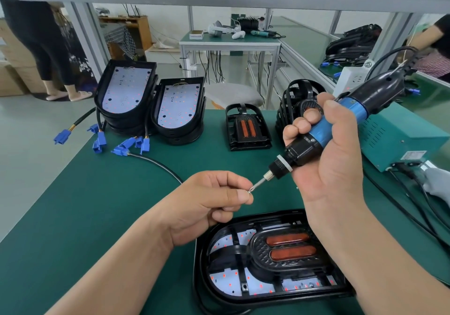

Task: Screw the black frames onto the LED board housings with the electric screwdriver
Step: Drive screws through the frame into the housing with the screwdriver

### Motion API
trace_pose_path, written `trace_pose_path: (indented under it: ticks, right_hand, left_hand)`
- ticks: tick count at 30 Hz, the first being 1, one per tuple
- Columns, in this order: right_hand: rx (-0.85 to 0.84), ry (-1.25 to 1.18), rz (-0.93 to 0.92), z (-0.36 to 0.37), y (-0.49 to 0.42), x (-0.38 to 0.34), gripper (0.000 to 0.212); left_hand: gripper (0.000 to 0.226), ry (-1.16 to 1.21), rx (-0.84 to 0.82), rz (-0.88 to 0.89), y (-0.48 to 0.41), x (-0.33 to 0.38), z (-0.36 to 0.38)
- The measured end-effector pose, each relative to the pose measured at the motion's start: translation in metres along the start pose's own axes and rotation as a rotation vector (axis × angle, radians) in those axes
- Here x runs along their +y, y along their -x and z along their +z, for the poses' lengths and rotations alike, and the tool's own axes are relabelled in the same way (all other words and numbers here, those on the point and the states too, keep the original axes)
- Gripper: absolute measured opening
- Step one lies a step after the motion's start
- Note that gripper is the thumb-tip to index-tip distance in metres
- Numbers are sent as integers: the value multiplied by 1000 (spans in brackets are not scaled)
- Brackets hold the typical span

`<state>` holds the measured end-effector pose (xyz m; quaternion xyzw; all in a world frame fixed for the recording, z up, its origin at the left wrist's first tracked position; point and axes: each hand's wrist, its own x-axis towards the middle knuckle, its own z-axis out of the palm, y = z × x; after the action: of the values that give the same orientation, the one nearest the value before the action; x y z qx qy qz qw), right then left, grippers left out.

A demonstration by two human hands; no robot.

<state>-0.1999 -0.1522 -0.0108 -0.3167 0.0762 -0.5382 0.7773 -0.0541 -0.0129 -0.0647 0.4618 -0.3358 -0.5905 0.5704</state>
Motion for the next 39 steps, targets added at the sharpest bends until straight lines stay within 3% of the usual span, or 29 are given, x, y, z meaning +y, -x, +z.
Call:
trace_pose_path:
  ticks: [9,13,17,28,36,39]
  right_hand:
    - [1,63,-13,-3,-1,1,12]
    - [52,147,-32,-7,-3,5,21]
    - [110,145,-10,-12,-3,7,16]
    - [224,97,17,-16,-3,8,26]
    - [194,51,32,-14,1,3,22]
    - [100,65,52,-12,3,3,20]
  left_hand:
    - [15,-14,43,21,-1,-1,4]
    - [15,-47,110,36,-2,-2,4]
    - [16,-30,129,36,-1,-2,4]
    - [10,-29,36,32,0,-2,0]
    - [2,-33,81,-46,3,5,-5]
    - [20,-133,156,-154,5,8,-9]
